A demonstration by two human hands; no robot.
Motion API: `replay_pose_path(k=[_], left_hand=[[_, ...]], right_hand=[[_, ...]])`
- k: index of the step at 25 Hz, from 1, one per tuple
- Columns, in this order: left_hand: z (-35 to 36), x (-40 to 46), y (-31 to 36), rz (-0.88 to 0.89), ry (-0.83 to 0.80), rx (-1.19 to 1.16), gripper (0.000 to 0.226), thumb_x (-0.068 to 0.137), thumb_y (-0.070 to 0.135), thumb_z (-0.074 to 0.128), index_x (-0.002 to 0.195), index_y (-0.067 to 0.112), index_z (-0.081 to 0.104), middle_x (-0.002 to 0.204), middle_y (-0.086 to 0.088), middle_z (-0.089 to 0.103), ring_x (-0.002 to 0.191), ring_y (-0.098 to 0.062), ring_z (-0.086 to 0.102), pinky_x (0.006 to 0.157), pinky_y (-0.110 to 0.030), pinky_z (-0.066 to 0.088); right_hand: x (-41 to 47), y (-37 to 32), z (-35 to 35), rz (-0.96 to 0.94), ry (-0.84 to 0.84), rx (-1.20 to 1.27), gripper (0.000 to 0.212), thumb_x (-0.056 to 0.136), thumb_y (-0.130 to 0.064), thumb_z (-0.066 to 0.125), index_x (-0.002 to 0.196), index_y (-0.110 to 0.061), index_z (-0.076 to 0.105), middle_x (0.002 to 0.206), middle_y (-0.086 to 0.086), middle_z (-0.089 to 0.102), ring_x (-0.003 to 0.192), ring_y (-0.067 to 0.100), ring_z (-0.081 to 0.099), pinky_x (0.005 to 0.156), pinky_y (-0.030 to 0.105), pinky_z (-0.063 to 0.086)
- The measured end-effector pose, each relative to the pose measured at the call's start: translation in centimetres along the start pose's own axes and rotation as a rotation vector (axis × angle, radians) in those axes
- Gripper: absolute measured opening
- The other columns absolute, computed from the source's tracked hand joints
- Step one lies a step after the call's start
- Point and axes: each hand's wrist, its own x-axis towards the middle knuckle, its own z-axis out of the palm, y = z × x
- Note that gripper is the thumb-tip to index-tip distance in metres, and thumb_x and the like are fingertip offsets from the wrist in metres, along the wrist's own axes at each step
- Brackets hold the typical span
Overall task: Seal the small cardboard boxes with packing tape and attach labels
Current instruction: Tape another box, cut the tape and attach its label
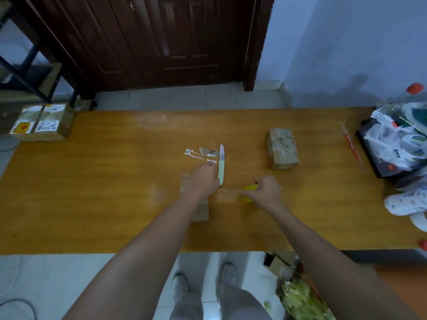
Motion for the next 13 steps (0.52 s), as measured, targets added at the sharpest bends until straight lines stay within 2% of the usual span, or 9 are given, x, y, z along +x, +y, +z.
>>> replay_pose_path(k=[3,5,8,9,11,13], left_hand=[[0.9,-0.2,0.4,0.030,-0.118,-0.015,0.010,0.087,0.001,0.049,0.095,0.004,0.055,0.106,-0.015,0.059,0.091,-0.033,0.058,0.069,-0.039,0.046],[1.6,-0.3,0.7,0.067,-0.152,-0.003,0.024,0.087,0.000,0.052,0.109,0.007,0.058,0.114,-0.013,0.058,0.099,-0.032,0.057,0.073,-0.040,0.048],[1.9,-0.1,0.4,0.125,-0.160,0.005,0.042,0.087,-0.001,0.056,0.127,0.013,0.056,0.126,-0.010,0.054,0.113,-0.031,0.052,0.074,-0.035,0.041],[1.9,0.0,0.0,0.143,-0.180,0.006,0.046,0.088,-0.001,0.057,0.131,0.014,0.054,0.129,-0.010,0.054,0.117,-0.030,0.050,0.078,-0.035,0.041],[2.0,0.0,-0.5,0.166,-0.253,-0.014,0.050,0.088,0.001,0.057,0.136,0.016,0.051,0.135,-0.010,0.053,0.123,-0.029,0.049,0.089,-0.035,0.044],[2.3,0.0,-0.5,0.159,-0.340,-0.057,0.056,0.088,-0.003,0.051,0.140,0.019,0.047,0.142,-0.010,0.049,0.126,-0.028,0.050,0.098,-0.037,0.046]], right_hand=[[-0.8,-0.5,0.2,-0.034,0.029,0.193,0.055,0.059,-0.031,0.081,0.055,-0.017,0.029,0.053,-0.002,0.027,0.059,0.016,0.031,0.050,0.031,0.016],[-1.5,-1.4,0.3,-0.063,0.032,0.320,0.052,0.059,-0.026,0.083,0.054,-0.018,0.031,0.050,-0.004,0.029,0.051,0.011,0.027,0.047,0.029,0.017],[-2.8,-2.8,0.3,-0.083,0.038,0.426,0.051,0.059,-0.023,0.083,0.052,-0.022,0.033,0.045,-0.012,0.030,0.043,0.004,0.027,0.041,0.018,0.020],[-3.0,-2.7,0.0,-0.066,0.047,0.460,0.051,0.060,-0.023,0.083,0.052,-0.022,0.033,0.045,-0.012,0.030,0.044,0.003,0.028,0.043,0.018,0.021],[-3.2,-1.9,-0.8,-0.027,0.058,0.499,0.049,0.062,-0.022,0.083,0.055,-0.019,0.034,0.049,-0.007,0.032,0.049,0.009,0.031,0.048,0.028,0.024],[-3.7,-1.2,-1.3,-0.025,0.062,0.512,0.048,0.065,-0.021,0.082,0.057,-0.017,0.035,0.052,-0.002,0.034,0.053,0.013,0.033,0.051,0.030,0.024]])
